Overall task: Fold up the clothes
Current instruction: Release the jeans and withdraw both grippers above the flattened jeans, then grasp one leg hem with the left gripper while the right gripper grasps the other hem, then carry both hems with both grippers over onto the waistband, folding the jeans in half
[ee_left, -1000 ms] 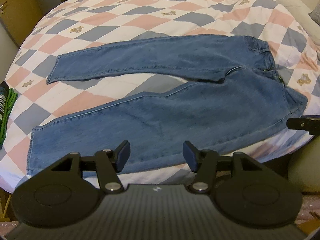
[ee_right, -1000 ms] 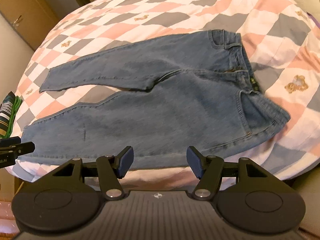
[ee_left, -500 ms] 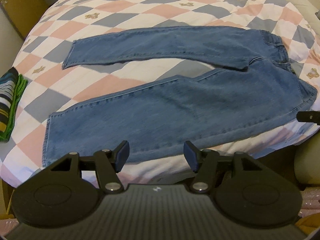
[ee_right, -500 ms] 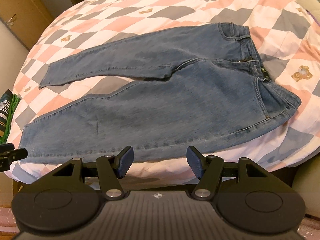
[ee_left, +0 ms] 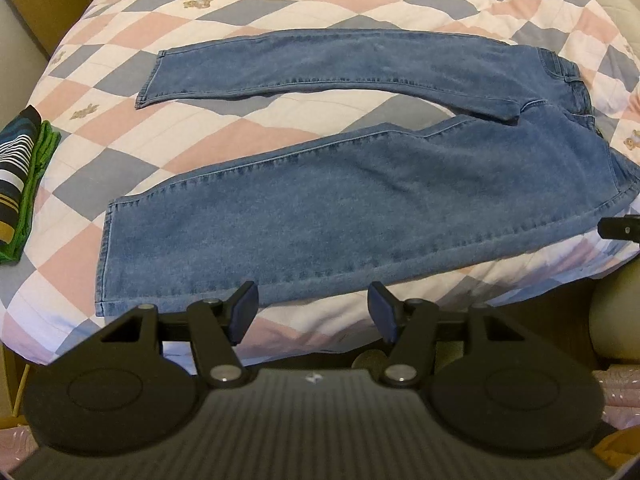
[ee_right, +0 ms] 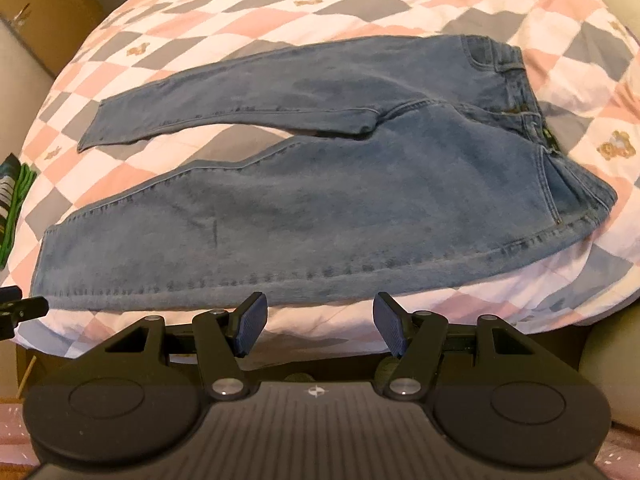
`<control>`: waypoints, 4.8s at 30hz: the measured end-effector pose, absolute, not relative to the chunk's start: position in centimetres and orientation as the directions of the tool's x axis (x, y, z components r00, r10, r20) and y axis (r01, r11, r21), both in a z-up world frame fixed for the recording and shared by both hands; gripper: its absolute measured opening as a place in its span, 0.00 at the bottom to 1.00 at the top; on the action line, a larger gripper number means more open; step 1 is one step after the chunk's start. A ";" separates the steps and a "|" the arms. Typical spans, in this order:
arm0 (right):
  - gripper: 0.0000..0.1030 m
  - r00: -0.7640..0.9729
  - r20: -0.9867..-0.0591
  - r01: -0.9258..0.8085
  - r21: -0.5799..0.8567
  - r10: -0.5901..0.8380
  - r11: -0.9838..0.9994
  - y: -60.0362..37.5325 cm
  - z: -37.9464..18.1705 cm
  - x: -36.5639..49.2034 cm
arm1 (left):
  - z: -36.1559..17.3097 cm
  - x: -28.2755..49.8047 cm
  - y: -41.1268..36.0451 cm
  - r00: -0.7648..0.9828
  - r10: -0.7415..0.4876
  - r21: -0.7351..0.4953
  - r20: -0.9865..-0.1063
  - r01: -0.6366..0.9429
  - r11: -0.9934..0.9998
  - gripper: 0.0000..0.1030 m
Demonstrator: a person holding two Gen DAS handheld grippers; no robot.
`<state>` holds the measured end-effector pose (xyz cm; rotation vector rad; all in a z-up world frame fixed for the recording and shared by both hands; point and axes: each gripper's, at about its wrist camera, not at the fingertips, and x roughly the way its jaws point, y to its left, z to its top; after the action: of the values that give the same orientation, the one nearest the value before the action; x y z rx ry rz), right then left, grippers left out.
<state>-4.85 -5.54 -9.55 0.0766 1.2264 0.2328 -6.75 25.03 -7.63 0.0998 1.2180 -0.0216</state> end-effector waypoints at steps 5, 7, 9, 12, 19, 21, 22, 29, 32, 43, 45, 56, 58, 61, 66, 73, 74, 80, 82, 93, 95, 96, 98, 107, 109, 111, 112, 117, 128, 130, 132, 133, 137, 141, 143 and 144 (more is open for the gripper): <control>0.60 0.320 -0.919 -0.155 0.190 0.231 0.969 -5.2 -9.5 -3.7 | -7.5 -6.2 24.5 0.348 0.045 0.071 -0.936 0.060 0.996 0.55; 0.60 0.319 -0.917 -0.163 0.194 0.238 0.967 -5.2 -9.6 -3.2 | -7.6 -5.7 24.2 0.344 0.054 0.076 -0.937 0.051 0.996 0.55; 0.60 0.317 -0.917 -0.173 0.197 0.243 0.965 -5.3 -9.8 -2.6 | -7.7 -5.2 23.9 0.341 0.062 0.080 -0.938 0.040 0.996 0.55; 0.60 0.308 -0.917 -0.190 0.202 0.254 0.961 -5.8 -10.2 -1.6 | -7.8 -4.5 23.3 0.336 0.071 0.083 -0.939 0.022 0.996 0.56; 0.60 0.268 -0.920 -0.252 0.220 0.287 0.942 -8.1 -11.2 1.9 | -8.5 -1.5 19.6 0.324 0.088 0.080 -0.942 -0.037 0.996 0.56; 0.60 0.252 -0.922 -0.268 0.226 0.294 0.937 -9.2 -11.7 3.3 | -8.4 -0.4 18.5 0.347 0.077 0.058 -0.935 -0.064 0.996 0.55; 0.60 0.244 -0.923 -0.275 0.228 0.298 0.934 -9.8 -11.9 4.1 | -8.3 0.2 17.9 0.362 0.068 0.043 -0.930 -0.077 0.996 0.55; 0.60 0.282 -0.842 -0.327 0.367 0.461 0.871 -14.9 -11.8 12.1 | -9.2 5.5 14.8 0.454 -0.038 -0.081 -0.890 -0.075 0.994 0.55; 0.71 0.336 -0.748 -0.328 0.476 0.572 0.816 -17.3 -12.1 15.3 | -10.1 7.6 14.6 0.492 -0.155 -0.209 -0.857 -0.057 0.976 0.59; 0.65 0.167 -0.786 -0.423 0.488 0.595 0.763 -17.4 -18.3 28.4 | -14.8 22.7 16.4 0.443 -0.290 -0.191 -0.848 0.254 0.948 0.36; 0.55 0.143 -0.787 -0.459 0.485 0.601 0.744 -16.7 -18.9 31.5 | -16.1 26.7 17.5 0.426 -0.306 -0.183 -0.851 0.306 0.934 0.35; 0.55 0.069 -0.834 -0.626 0.390 0.547 0.675 -12.5 -24.6 49.9 | -23.8 43.7 23.8 0.272 -0.351 -0.169 -0.896 0.521 0.836 0.37; 0.55 0.050 -0.844 -0.642 0.382 0.534 0.665 -11.9 -25.8 51.9 | -24.8 45.0 24.8 0.250 -0.359 -0.174 -0.899 0.548 0.818 0.43; 0.55 -0.006 -0.843 -0.641 0.416 0.538 0.645 -11.5 -27.6 54.0 | -26.1 46.3 25.8 0.225 -0.358 -0.168 -0.906 0.587 0.792 0.55; 0.57 -0.115 -0.839 -0.649 0.469 0.532 0.600 -11.3 -29.7 55.1 | -28.3 46.6 25.6 0.130 -0.345 -0.156 -0.930 0.708 0.689 0.58; 0.11 -0.109 -0.839 -0.660 0.463 0.533 0.592 -11.6 -28.8 54.6 | -27.1 44.4 25.2 0.192 -0.308 -0.056 -0.932 0.762 0.645 0.02; 0.09 -0.080 -0.839 -0.670 0.445 0.538 0.594 -11.6 -28.0 53.8 | -26.6 43.5 25.1 0.222 -0.300 -0.029 -0.928 0.759 0.650 0.02; 0.07 0.137 -0.808 -0.741 0.300 0.573 0.600 -11.8 -22.4 49.0 | -21.0 35.8 25.8 0.459 -0.275 0.113 -0.845 0.655 0.747 0.01; 0.07 0.212 -0.784 -0.770 0.234 0.584 0.594 -11.8 -20.2 46.9 | -18.5 31.8 25.9 0.527 -0.260 0.152 -0.809 0.615 0.773 0.01; 0.07 0.356 -0.744 -0.827 0.030 0.565 0.561 -10.8 -14.0 27.3 | -15.8 2.5 24.2 0.562 -0.135 0.044 -0.816 0.293 0.955 0.04; 0.14 0.303 -0.798 -0.789 0.097 0.521 0.606 -10.8 -17.1 24.2 | -18.8 -0.2 23.7 0.513 -0.129 0.007 -0.848 0.256 0.967 0.05; 0.20 0.284 -0.818 -0.765 0.121 0.500 0.633 -10.7 -18.7 23.0 | -19.7 -0.7 23.5 0.509 -0.143 -0.009 -0.849 0.257 0.966 0.05; 0.25 0.287 -0.816 -0.703 0.176 0.501 0.689 -11.4 -21.1 21.5 | -20.2 -0.8 23.4 0.562 -0.190 -0.031 -0.805 0.280 0.960 0.05; 0.44 0.442 -0.564 -0.505 0.486 0.698 0.713 -16.6 -24.0 21.2 | -22.5 -2.4 23.3 0.699 -0.299 -0.061 -0.650 0.344 0.937 0.17; 0.44 0.458 -0.587 -0.486 0.464 0.668 0.741 -16.6 -24.8 20.2 | -23.1 -3.9 22.9 0.680 -0.291 -0.024 -0.673 0.373 0.927 0.23; 0.45 0.464 -0.628 -0.457 0.435 0.625 0.776 -16.4 -25.5 19.2 | -23.3 -5.2 22.8 0.639 -0.294 -0.021 -0.711 0.398 0.917 0.24; 0.45 0.471 -0.626 -0.441 0.443 0.621 0.781 -16.7 -25.3 18.8 | -22.9 -5.7 22.7 0.635 -0.288 -0.016 -0.717 0.398 0.917 0.24; 0.57 0.569 -0.572 -0.368 0.466 0.591 0.804 -18.8 -21.9 18.4 | -18.6 -4.2 23.2 0.735 -0.243 0.009 -0.633 0.321 0.947 0.43; 0.78 0.760 -0.552 0.072 0.597 0.344 0.799 -22.2 -17.5 27.0 | -21.8 18.0 21.4 0.567 0.116 0.159 -0.816 0.027 0.987 0.54; 0.79 0.749 -0.572 0.081 0.581 0.335 0.810 -21.6 -17.6 27.7 | -24.0 19.6 21.8 0.503 0.186 0.217 -0.844 0.004 0.976 0.54; 0.79 0.732 -0.597 0.089 0.562 0.328 0.822 -21.0 -17.9 28.1 | -25.4 19.6 22.5 0.488 0.179 0.203 -0.854 -0.005 0.979 0.53; 0.79 0.724 -0.609 0.093 0.553 0.325 0.828 -20.6 -18.1 28.2 | -25.6 19.3 22.9 0.501 0.161 0.182 -0.850 -0.007 0.983 0.42; 0.24 0.712 -0.638 0.133 0.533 0.294 0.836 -20.6 -20.3 29.0 | -23.5 16.9 26.3 0.603 0.031 -0.014 -0.797 -0.070 0.997 0.09; 0.13 0.753 -0.589 0.137 0.575 0.292 0.806 -22.2 -19.8 27.0 | -18.5 10.6 33.0 0.761 -0.008 -0.247 -0.649 -0.201 0.948 0.09; 0.12 0.773 -0.562 0.144 0.607 0.294 0.782 -23.6 -19.1 25.5 | -16.4 6.0 36.5 0.810 0.043 -0.315 -0.584 -0.275 0.908 0.08; 0.11 0.782 -0.549 0.148 0.623 0.294 0.768 -24.4 -18.8 24.7 | -15.4 3.5 38.2 0.828 0.079 -0.341 -0.556 -0.313 0.886 0.07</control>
<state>24.70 -24.36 -18.80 0.7034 0.6814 0.0867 3.51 38.22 -15.44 -0.4375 0.5607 0.2156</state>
